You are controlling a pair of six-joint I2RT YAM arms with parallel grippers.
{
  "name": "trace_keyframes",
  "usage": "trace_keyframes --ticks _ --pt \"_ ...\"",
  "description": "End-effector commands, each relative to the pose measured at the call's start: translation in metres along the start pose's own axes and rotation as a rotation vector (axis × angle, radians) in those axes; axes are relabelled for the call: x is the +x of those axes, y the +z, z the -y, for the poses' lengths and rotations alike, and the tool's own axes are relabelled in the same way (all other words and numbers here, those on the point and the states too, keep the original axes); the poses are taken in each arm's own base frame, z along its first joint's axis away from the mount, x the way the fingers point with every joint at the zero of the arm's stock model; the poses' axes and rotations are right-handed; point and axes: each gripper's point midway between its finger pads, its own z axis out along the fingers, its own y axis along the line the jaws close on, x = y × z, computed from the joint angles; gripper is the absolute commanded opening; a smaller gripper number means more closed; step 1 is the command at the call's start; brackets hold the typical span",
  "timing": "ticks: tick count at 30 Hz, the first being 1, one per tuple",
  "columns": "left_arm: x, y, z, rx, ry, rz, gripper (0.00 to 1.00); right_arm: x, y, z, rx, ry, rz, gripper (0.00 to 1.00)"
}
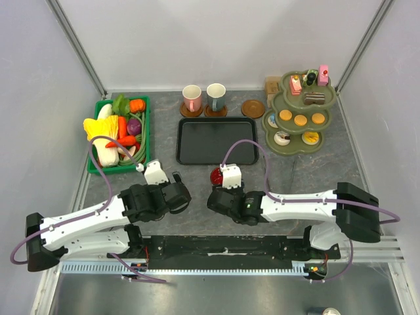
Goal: Serve the afternoon tea
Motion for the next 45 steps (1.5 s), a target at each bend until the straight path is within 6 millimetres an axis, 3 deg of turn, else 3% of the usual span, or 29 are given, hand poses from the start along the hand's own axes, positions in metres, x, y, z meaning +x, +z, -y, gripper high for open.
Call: trace_keyframes --ticks 1,5,7,9,13,15,18,21,26,32,40,45 --pt "-0.004 0.002 -0.004 0.000 -0.081 0.031 0.99 -0.021 0.007 0.002 0.091 0.106 0.113 0.63" --pt "-0.003 0.005 -0.006 -0.006 -0.077 0.034 0.99 -0.021 0.014 0.008 0.138 0.100 0.142 0.48" --pt "-0.001 0.006 -0.007 -0.009 -0.070 0.033 0.99 -0.023 0.014 0.009 0.140 0.099 0.149 0.29" --pt "-0.001 0.006 -0.008 -0.010 -0.070 0.033 0.99 -0.029 0.010 0.007 0.121 0.089 0.163 0.15" --pt "0.000 0.009 -0.011 -0.012 -0.071 0.040 0.99 -0.056 -0.009 0.007 0.089 0.095 0.224 0.09" --pt "0.001 0.011 -0.013 -0.009 -0.075 0.044 0.99 -0.082 -0.024 0.010 0.079 0.104 0.280 0.06" --pt "0.004 0.014 -0.016 -0.004 -0.079 0.044 0.99 -0.118 -0.031 0.025 0.088 0.120 0.310 0.06" --pt "0.005 0.016 -0.018 -0.003 -0.083 0.053 0.99 -0.157 -0.018 0.058 0.161 0.119 0.332 0.06" --pt "-0.001 0.020 -0.012 0.029 -0.085 0.083 0.99 -0.231 0.015 0.089 0.197 0.150 0.387 0.08" --pt "-0.010 0.025 -0.009 0.014 -0.070 0.125 0.99 -0.299 0.073 0.121 0.323 0.124 0.428 0.09" --pt "-0.022 0.022 -0.001 0.020 -0.056 0.153 0.99 -0.340 0.160 0.175 0.416 0.129 0.459 0.08" --pt "-0.020 0.024 -0.001 0.023 -0.056 0.141 0.99 -0.359 0.192 0.209 0.428 0.152 0.511 0.08"
